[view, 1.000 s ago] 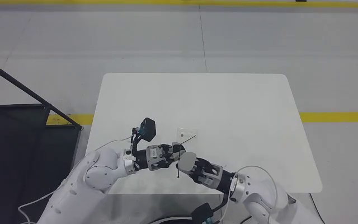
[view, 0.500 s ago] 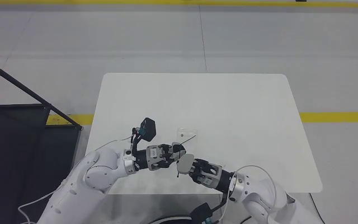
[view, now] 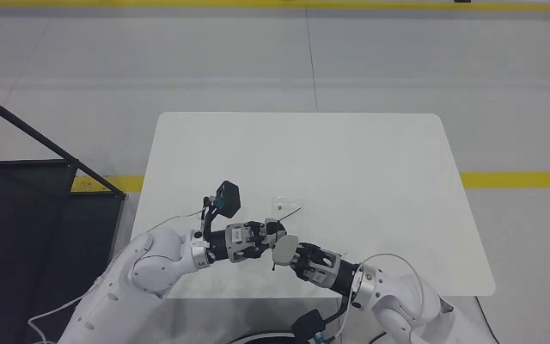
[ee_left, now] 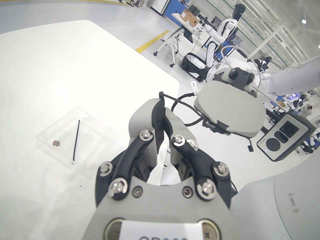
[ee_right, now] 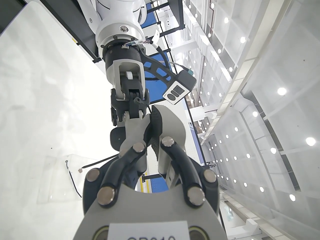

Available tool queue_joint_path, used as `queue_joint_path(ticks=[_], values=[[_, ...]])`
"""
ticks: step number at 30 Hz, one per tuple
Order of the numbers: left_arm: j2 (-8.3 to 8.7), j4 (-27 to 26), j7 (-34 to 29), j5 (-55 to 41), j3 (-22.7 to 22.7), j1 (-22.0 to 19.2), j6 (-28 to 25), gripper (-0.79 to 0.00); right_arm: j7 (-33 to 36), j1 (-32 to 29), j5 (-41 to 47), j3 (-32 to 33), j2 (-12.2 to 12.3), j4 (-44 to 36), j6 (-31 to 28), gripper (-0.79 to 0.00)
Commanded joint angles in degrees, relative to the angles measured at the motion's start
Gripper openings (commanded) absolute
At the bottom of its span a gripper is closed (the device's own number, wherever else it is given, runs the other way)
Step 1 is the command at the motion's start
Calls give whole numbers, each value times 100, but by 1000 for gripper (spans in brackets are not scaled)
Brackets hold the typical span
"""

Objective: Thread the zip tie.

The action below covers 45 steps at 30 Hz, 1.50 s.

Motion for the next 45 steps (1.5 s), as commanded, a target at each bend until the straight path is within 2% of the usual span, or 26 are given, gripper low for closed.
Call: queue_joint_path(ticks=[1, 14, 32, 45], values=[[-4, -16, 46, 84, 0, 21, -16, -785, 14, -10, 4, 14, -10, 2, 2, -785], [-36, -140, 662, 910, -105, 154, -75, -785, -21, -83, -13, 106, -64, -5, -26, -785], [-126, -478, 2416, 3556, -120, 565, 358, -785, -81, -178, -58, 220, -125, -23, -104, -785], [-164, -482, 3056, 4230, -123, 674, 393, -785, -3, -245, -35, 305, -174, -22, -133, -785]])
